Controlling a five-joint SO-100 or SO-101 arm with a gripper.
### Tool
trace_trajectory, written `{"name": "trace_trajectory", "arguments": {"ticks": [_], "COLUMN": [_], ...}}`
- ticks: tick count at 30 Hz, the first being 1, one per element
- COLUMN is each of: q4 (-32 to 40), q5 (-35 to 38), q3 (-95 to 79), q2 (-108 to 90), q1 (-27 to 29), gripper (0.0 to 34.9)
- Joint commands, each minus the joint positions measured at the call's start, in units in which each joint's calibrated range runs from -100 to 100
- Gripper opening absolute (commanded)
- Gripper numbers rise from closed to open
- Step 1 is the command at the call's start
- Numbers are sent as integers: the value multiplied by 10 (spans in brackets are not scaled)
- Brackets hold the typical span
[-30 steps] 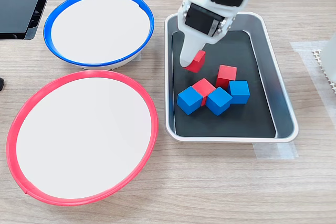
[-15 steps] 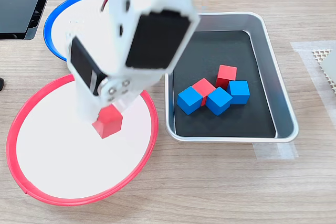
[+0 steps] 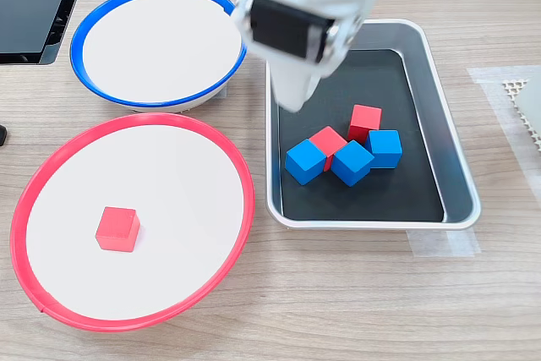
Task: Move six blocks from tray to matching dishes
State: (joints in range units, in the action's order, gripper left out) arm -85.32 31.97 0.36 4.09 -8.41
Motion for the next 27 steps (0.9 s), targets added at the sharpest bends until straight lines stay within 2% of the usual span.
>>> {"name": "trace_trajectory", "arguments": {"ticks": [1, 4, 7, 13, 14, 17, 19, 22, 25, 27], "q4": [9, 135, 200, 198, 202, 231, 244, 263, 273, 283], "q5": [68, 23, -30, 105, 130, 217, 256, 276, 300, 309], "q3": [-99, -231, -290, -312, -311, -309, -312, -320, -328, -344], "q2": [-106, -157, -170, -160, -159, -153, -146, -137, -127, -120], "q1": [45, 41, 25, -1, -3, 3, 12, 25, 39, 48], "gripper": [2, 2, 2, 3, 35, 180, 181, 193, 186, 154]}}
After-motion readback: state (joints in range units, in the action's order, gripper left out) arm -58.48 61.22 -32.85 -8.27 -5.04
